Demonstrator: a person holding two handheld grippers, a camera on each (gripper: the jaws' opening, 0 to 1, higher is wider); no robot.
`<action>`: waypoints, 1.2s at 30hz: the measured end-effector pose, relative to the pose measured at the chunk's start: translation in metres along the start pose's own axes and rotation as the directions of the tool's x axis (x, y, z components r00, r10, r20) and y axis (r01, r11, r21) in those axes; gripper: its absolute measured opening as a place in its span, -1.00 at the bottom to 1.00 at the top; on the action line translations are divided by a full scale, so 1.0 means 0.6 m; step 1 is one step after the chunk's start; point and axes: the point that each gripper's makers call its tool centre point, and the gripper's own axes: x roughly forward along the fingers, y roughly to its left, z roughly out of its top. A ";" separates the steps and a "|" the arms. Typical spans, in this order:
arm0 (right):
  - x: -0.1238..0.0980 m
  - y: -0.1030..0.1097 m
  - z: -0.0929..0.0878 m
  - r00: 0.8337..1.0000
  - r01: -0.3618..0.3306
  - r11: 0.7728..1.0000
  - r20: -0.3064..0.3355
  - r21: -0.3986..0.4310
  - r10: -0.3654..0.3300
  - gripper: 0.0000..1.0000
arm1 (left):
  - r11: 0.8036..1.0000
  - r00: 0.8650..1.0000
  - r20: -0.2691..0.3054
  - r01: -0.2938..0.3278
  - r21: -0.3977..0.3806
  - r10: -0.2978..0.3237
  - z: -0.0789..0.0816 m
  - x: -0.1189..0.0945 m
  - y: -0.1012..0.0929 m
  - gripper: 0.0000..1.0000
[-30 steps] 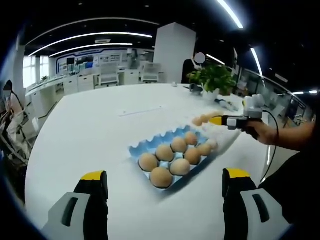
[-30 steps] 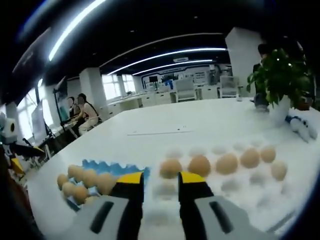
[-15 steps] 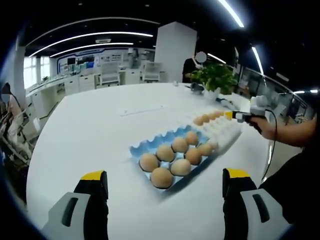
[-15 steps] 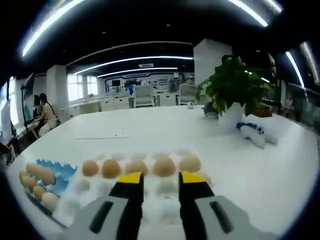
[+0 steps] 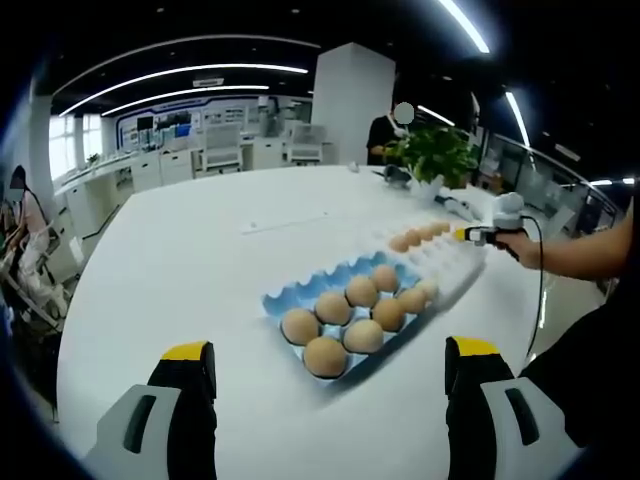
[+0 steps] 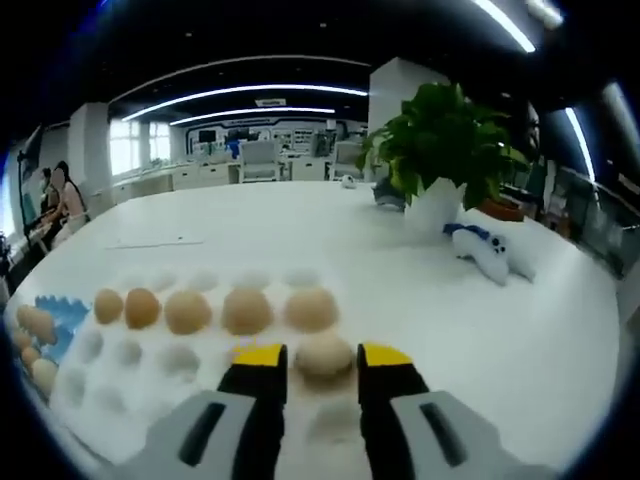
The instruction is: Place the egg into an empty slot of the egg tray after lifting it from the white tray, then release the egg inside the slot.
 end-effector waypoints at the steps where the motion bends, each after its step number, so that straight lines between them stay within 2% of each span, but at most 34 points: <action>1: -0.002 0.000 0.002 1.000 -0.002 1.000 0.005 0.011 0.002 -0.45 | 1.000 1.000 0.001 0.000 0.000 0.000 0.000 0.000 0.000 0.91; 8: -0.004 0.002 0.003 0.999 -0.044 0.999 -0.006 0.013 0.044 -0.47 | 1.000 1.000 0.004 0.004 0.001 -0.004 0.002 0.001 0.000 0.91; 11: -0.006 0.000 0.005 0.999 -0.045 0.995 0.006 0.090 0.044 -0.50 | 1.000 1.000 0.004 0.008 0.005 -0.008 0.003 0.002 -0.002 0.91; 13: -0.010 -0.002 0.007 0.999 -0.038 0.995 0.007 0.095 0.037 -0.51 | 1.000 1.000 0.005 0.008 0.007 -0.008 0.003 0.002 -0.002 0.91; 18: -0.031 0.002 0.038 0.998 -0.023 0.992 0.069 0.123 0.015 -0.51 | 1.000 1.000 0.009 0.001 -0.001 -0.001 0.002 -0.001 0.004 0.91; 20: -0.044 0.023 0.058 0.992 -0.065 0.987 0.113 0.145 0.048 -0.51 | 1.000 1.000 0.006 0.002 -0.001 -0.002 0.000 0.001 0.005 0.91; 23: -0.056 0.046 0.072 0.987 -0.099 0.985 0.138 0.143 0.079 -0.51 | 1.000 1.000 0.006 0.006 -0.001 -0.006 0.000 0.002 0.003 0.91; 26: -0.066 0.087 0.091 0.975 -0.169 0.972 0.173 0.166 0.140 -0.50 | 1.000 1.000 0.011 0.011 0.001 -0.011 0.001 0.002 0.001 0.91; 29: -0.077 0.147 0.105 0.954 -0.260 0.957 0.190 0.126 0.234 -0.51 | 1.000 1.000 0.009 0.010 -0.002 -0.010 -0.001 0.002 0.003 0.91; 31: -0.081 0.170 0.109 0.945 -0.291 0.947 0.194 0.140 0.262 -0.51 | 1.000 1.000 0.010 0.006 -0.005 -0.006 -0.002 0.001 0.004 0.91; 32: -0.084 0.188 0.113 0.935 -0.322 0.935 0.206 0.150 0.289 -0.51 | 1.000 1.000 0.009 0.005 -0.005 -0.005 -0.002 0.000 0.005 0.91; 36: -0.090 0.231 0.107 0.918 -0.375 0.914 0.195 0.152 0.344 -0.51 | 1.000 1.000 0.008 0.004 -0.006 -0.004 -0.005 -0.001 0.004 0.91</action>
